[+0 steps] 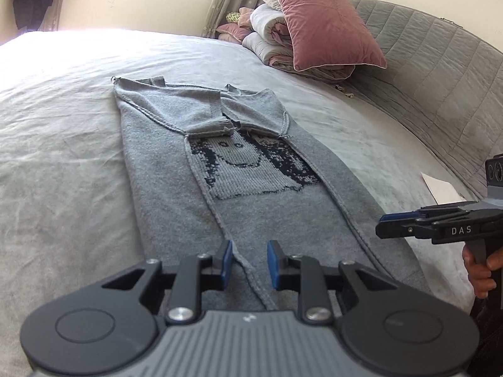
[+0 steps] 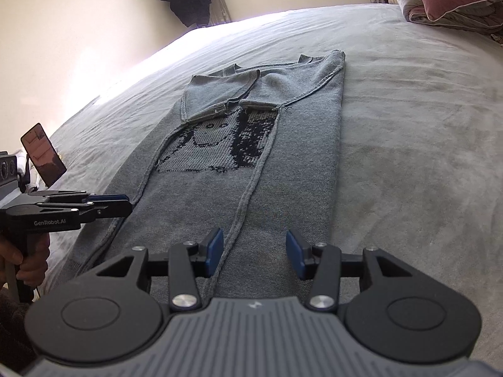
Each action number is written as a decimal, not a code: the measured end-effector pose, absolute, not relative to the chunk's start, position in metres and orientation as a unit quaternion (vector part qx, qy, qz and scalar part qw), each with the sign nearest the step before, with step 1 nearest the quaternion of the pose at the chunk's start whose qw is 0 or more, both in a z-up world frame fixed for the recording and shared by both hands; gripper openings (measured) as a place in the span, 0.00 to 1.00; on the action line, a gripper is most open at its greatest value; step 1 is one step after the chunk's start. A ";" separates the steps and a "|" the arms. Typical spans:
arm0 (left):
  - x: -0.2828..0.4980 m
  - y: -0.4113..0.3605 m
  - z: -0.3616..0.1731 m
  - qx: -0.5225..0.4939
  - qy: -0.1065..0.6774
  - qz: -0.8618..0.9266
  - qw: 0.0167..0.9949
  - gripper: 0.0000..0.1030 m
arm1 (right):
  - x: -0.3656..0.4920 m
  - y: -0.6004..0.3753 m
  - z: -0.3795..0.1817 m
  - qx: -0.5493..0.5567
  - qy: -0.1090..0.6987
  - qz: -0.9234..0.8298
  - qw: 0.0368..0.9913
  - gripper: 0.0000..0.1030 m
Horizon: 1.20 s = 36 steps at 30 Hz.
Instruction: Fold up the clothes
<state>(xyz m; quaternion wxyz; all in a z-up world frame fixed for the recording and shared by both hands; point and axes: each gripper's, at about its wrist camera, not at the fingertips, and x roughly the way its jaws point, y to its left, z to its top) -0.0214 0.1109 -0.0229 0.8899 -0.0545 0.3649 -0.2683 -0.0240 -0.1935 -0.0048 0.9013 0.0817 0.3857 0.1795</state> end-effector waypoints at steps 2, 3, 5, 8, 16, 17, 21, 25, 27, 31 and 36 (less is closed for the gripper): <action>-0.037 0.107 -0.020 -0.043 0.377 -0.268 0.885 0.25 | -0.030 -0.192 -0.001 0.073 0.385 0.174 0.903 0.47; -0.046 0.104 -0.020 -0.036 0.383 -0.268 0.883 0.25 | -0.033 -0.191 0.001 0.074 0.384 0.174 0.904 0.47; -0.062 0.100 -0.019 -0.022 0.395 -0.267 0.879 0.25 | -0.041 -0.192 0.009 0.087 0.380 0.181 0.903 0.47; -0.089 0.097 -0.021 -0.009 0.405 -0.262 0.876 0.26 | -0.060 -0.192 0.016 0.098 0.377 0.186 0.902 0.48; -0.143 0.104 0.000 -0.020 0.378 -0.228 0.897 0.28 | -0.104 -0.203 0.010 0.130 0.379 0.163 0.902 0.48; -0.146 0.106 0.002 -0.024 0.376 -0.221 0.900 0.28 | -0.107 -0.204 0.009 0.133 0.378 0.154 0.903 0.48; -0.151 0.112 0.012 -0.046 0.367 -0.206 0.906 0.29 | -0.120 -0.207 0.011 0.134 0.359 0.134 0.914 0.51; -0.150 0.115 0.015 -0.061 0.361 -0.195 0.910 0.30 | -0.129 -0.212 0.008 0.146 0.352 0.126 0.916 0.51; -0.148 0.116 0.016 -0.064 0.360 -0.188 0.912 0.30 | -0.132 -0.215 0.005 0.146 0.352 0.123 0.916 0.51; -0.144 0.118 0.014 -0.070 0.358 -0.183 0.913 0.33 | -0.133 -0.218 0.003 0.140 0.353 0.112 0.918 0.51; -0.139 0.122 0.012 -0.075 0.364 -0.175 0.912 0.33 | -0.130 -0.222 -0.001 0.149 0.359 0.106 0.915 0.53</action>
